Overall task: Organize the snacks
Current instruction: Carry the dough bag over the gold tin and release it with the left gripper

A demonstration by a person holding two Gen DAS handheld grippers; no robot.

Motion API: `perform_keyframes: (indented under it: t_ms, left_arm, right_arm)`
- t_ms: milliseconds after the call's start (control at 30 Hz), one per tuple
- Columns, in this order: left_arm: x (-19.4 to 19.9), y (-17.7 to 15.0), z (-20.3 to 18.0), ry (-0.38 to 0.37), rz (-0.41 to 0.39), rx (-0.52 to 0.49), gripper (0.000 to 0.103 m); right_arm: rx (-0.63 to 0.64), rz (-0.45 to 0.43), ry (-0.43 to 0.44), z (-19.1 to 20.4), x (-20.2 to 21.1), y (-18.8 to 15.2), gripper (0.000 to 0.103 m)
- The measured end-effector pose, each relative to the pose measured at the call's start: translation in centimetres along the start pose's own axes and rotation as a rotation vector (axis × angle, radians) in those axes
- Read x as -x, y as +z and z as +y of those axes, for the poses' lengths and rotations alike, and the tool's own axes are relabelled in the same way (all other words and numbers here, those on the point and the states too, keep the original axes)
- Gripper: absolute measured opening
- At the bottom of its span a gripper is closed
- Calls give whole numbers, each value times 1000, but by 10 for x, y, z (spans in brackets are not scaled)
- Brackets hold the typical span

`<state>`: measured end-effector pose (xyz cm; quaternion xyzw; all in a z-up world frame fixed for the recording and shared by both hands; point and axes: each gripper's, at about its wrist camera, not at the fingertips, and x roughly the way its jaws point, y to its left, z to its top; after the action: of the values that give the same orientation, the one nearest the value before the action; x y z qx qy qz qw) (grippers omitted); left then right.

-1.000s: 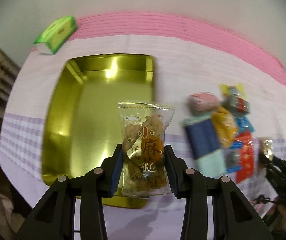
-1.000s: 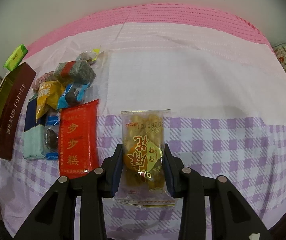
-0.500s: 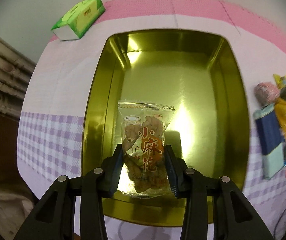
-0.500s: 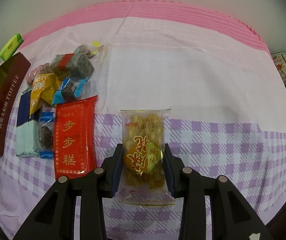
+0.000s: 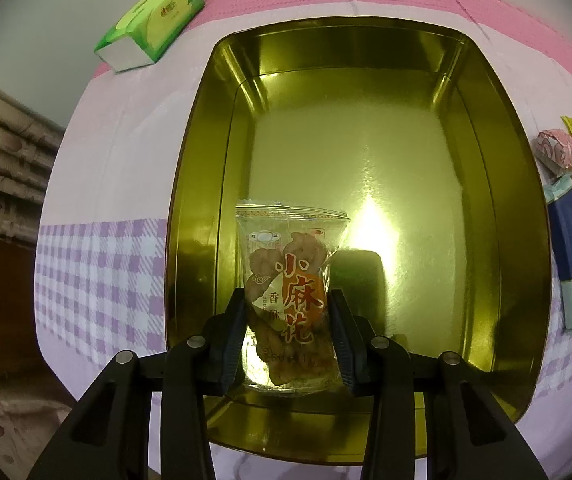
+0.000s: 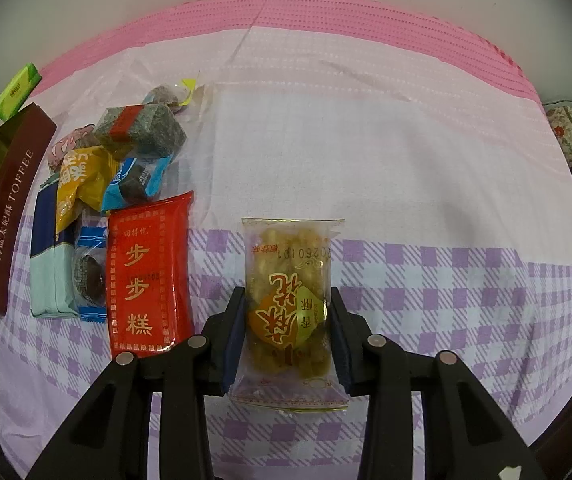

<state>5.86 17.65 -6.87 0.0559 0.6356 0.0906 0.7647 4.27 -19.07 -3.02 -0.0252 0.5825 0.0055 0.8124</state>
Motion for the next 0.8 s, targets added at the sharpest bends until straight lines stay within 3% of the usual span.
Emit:
perform_keyframes:
  t_ms: [333, 500, 700, 800]
  left_arm:
    - [3, -3, 2, -15, -12, 12, 42]
    - [4, -3, 6, -29, -17, 31, 43]
    - [13, -4, 15, -64, -62, 59, 53]
    - [23, -7, 21, -81, -100, 75, 54]
  right_arm:
    - [-26, -1, 7, -4, 1, -1, 34]
    - [-28, -59, -8, 0, 18, 5, 34]
    - [8, -138, 41, 28, 47, 17, 34]
    - [43, -157, 95, 53, 56, 22, 34]
